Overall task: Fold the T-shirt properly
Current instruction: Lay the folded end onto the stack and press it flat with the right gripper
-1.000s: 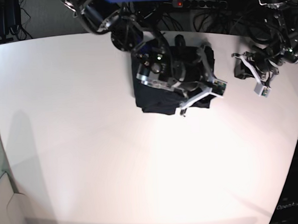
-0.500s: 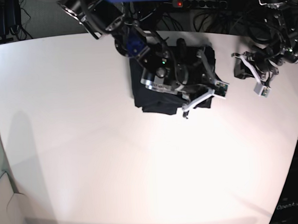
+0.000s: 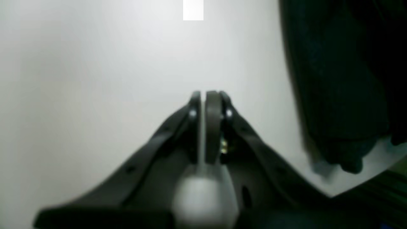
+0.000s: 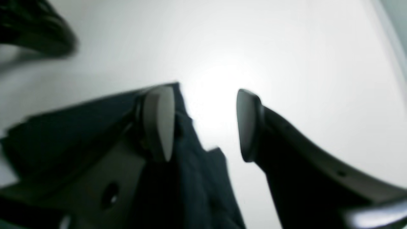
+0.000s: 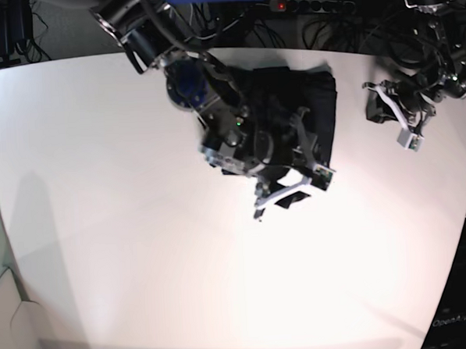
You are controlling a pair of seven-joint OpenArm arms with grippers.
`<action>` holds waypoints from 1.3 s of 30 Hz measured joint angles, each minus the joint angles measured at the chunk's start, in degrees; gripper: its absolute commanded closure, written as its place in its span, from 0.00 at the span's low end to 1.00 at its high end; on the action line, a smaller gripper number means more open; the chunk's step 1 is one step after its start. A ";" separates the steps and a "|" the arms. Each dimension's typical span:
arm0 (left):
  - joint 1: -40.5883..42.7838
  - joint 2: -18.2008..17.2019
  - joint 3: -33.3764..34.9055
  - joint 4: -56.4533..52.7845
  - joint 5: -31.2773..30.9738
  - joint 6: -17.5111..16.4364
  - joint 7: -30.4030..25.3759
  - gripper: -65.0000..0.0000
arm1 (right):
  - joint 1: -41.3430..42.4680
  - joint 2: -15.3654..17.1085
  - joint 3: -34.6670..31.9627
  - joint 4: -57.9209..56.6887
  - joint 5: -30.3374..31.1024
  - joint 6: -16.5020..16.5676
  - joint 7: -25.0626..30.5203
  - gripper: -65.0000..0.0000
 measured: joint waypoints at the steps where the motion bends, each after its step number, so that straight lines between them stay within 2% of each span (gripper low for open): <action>1: 0.00 0.02 0.00 0.02 0.00 0.00 0.00 0.94 | -0.76 0.09 1.01 0.76 -0.90 0.00 0.04 0.56; 5: -0.09 0.09 0.00 0.07 -0.11 0.00 0.02 0.94 | -3.56 2.49 5.07 4.17 -5.46 0.20 -0.04 0.56; 11: -0.28 0.33 0.00 0.09 0.00 0.00 0.22 0.94 | -7.19 6.62 9.68 7.69 -5.70 0.15 0.55 0.59; 16: -0.28 0.17 0.81 0.09 -0.04 0.02 -0.04 0.94 | -10.40 7.19 13.33 12.83 -5.92 0.22 0.63 0.65; 20: -0.66 0.26 3.10 0.13 -0.31 0.00 -0.85 0.94 | -13.51 6.75 13.03 14.86 -5.42 0.26 0.63 0.67; 22: -1.01 0.31 3.54 0.11 -0.28 0.00 -0.63 0.94 | -14.03 4.52 12.70 14.84 -6.01 0.24 -0.48 0.66; 25: -1.25 0.33 4.00 0.11 -0.26 -0.02 -0.63 0.94 | -14.53 0.96 11.78 14.99 -5.33 0.15 0.68 0.66; 30: -1.22 -0.17 3.85 0.11 -0.63 -0.07 -0.61 0.94 | -16.24 -0.33 8.09 14.73 -5.51 0.22 -0.02 0.66; 33: -0.85 -1.57 0.50 -0.20 -0.48 -0.66 0.98 0.94 | -16.17 -0.31 6.80 14.75 -5.49 0.11 0.09 0.66; 35: -0.70 -3.06 -3.17 -0.39 2.08 0.00 2.14 0.94 | -16.87 -0.28 6.54 14.78 -5.44 0.02 0.04 0.66; 39: 0.22 -6.47 -9.20 -1.11 3.91 0.81 3.80 0.94 | -17.68 -0.31 6.21 13.18 -0.57 0.13 0.15 0.66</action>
